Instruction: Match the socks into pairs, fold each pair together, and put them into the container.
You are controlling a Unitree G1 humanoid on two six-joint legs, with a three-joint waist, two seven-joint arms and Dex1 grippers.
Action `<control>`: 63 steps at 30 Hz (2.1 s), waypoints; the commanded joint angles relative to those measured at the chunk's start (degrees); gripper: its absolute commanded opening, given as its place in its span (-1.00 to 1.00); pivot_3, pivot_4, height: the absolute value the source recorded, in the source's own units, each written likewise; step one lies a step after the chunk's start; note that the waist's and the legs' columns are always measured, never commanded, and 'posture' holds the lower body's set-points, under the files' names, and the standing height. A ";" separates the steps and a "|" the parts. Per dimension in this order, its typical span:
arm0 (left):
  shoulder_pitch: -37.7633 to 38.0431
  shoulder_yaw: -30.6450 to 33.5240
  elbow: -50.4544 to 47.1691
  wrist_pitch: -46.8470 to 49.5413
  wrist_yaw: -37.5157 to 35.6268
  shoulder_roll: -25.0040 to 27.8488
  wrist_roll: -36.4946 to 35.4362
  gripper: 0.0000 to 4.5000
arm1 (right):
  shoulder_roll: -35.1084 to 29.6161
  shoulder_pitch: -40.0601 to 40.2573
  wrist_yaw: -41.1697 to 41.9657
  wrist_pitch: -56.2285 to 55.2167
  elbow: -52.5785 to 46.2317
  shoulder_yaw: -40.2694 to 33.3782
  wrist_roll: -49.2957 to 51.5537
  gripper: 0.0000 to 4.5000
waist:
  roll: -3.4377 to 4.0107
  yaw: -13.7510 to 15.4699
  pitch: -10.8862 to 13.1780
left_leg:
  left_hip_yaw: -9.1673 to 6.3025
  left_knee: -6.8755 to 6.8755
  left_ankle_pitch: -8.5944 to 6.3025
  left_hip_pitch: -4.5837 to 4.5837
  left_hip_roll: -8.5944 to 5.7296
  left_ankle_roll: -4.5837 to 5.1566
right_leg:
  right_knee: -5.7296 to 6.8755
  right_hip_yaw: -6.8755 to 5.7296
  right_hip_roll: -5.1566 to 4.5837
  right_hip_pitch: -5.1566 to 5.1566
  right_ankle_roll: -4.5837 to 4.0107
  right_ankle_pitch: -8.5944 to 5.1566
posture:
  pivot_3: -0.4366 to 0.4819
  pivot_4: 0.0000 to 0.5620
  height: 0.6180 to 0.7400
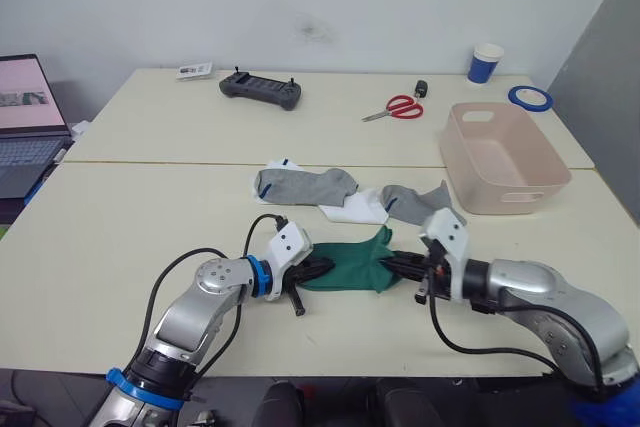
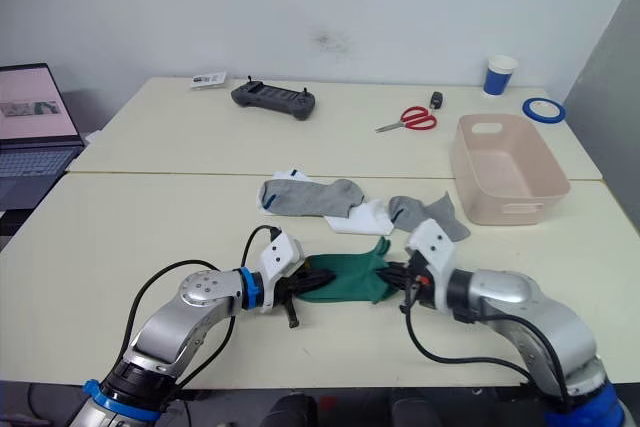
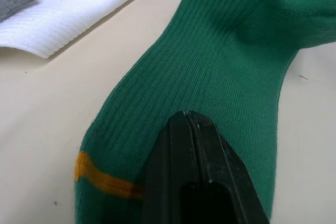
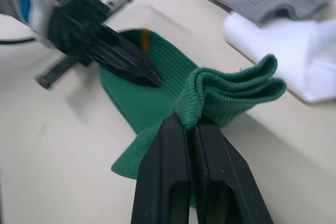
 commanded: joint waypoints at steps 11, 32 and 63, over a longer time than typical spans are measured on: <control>3.25 5.05 -6.75 4.17 -0.96 5.48 -2.49 -1.00 | 7.76 -13.42 -0.63 4.82 9.96 8.33 0.90 -0.98 | 0.01 -0.04 0.00 | -0.03 -0.03 0.00 -0.11 0.04 0.01 | -0.04 -0.03 0.01 -0.10 -0.02 0.00 | -0.05 -0.47 1.00; 6.58 12.73 -7.67 8.90 2.07 4.66 -8.25 -1.00 | 8.92 -17.04 -0.99 9.51 5.04 8.32 1.46 0.40 | 0.03 0.03 0.02 | -0.04 -0.03 0.00 -0.11 0.04 0.01 | -0.04 -0.04 -0.02 -0.09 -0.02 0.00 | -0.05 -0.47 1.00; -7.00 2.15 4.78 1.46 -0.46 3.91 -0.21 -1.00 | 5.79 -11.82 3.51 -17.71 15.56 23.00 -22.93 -0.98 | 0.00 0.03 0.04 | -0.02 -0.04 0.00 -0.20 0.04 0.00 | -0.09 -0.02 0.04 -0.18 -0.02 -0.01 | -0.05 -0.47 1.00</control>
